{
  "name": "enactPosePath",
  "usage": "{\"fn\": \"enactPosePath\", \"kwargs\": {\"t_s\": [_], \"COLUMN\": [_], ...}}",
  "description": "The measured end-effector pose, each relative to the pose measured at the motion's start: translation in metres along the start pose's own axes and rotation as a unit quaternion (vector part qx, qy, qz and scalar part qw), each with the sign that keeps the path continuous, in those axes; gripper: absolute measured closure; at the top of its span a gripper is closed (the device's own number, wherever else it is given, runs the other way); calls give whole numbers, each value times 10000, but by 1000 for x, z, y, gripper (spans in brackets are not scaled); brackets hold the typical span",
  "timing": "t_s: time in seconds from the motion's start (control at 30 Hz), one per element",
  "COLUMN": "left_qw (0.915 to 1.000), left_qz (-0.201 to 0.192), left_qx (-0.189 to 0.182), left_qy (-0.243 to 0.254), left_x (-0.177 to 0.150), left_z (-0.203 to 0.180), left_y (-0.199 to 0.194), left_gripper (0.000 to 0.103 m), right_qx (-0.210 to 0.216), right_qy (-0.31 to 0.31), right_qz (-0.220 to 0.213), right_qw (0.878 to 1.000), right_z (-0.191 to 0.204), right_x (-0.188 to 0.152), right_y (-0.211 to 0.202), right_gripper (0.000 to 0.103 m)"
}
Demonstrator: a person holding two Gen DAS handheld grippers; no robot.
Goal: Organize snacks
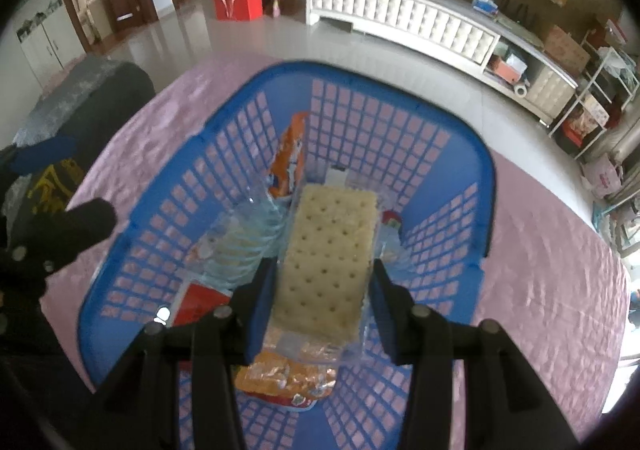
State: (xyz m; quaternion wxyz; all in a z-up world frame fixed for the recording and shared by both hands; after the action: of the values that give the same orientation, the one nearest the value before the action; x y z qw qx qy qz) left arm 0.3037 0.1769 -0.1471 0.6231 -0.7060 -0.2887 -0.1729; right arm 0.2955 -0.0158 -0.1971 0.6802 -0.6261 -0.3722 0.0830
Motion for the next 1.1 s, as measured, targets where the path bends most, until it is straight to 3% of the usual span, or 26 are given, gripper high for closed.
{"fn": "enactPosePath", "kwargs": {"t_s": [0.1,0.2,0.27,0.33,0.5,0.7,0.97,1.1], "left_qw": [10000,9999,9999,10000,9997,9983,9911,9862], "left_qz": [19,43,38,17,-228,-555,-1286,-1598], "left_qx": [-4,0,19,2,-115,-194,-324,-376], "left_qy": [-77,-114,-99,-88,-15,-5,132,219], "left_x": [-2,-6,-9,-11,-12,-20,-32,-44], "left_z": [7,10,10,8,-6,-33,-79,-99], "left_y": [1,-1,-4,-8,-30,-66,-148,-186], "left_gripper": [1,1,1,1,1,1,1,1], "right_qx": [140,-28,-210,-110,74,7,-677,-1202], "right_qy": [23,-209,-212,-131,297,574,650,828], "right_qz": [119,237,108,-41,-563,-1187,-2109,-2522], "right_qw": [9998,9995,9995,9998,9979,9913,9730,9566], "right_z": [5,9,5,5,-2,-14,-19,-23], "right_x": [-2,-5,-4,-4,-10,-25,-71,-98], "right_y": [7,11,3,-8,-49,-108,-204,-249], "right_gripper": [52,45,32,22,21,21,20,12]}}
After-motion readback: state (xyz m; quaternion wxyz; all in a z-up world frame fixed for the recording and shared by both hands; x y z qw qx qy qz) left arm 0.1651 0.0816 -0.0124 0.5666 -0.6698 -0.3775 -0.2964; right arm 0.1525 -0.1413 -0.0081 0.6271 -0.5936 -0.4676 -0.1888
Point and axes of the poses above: each gripper's, at about its wrist camera, not at the fingertips, and y roughly the way its jaws point, z to its left, x to its top, the point moved 9 cm from there along y, roughly the way its jaws point, and after that the axes turned 7 degrees about -y, right-handed, at the moved point
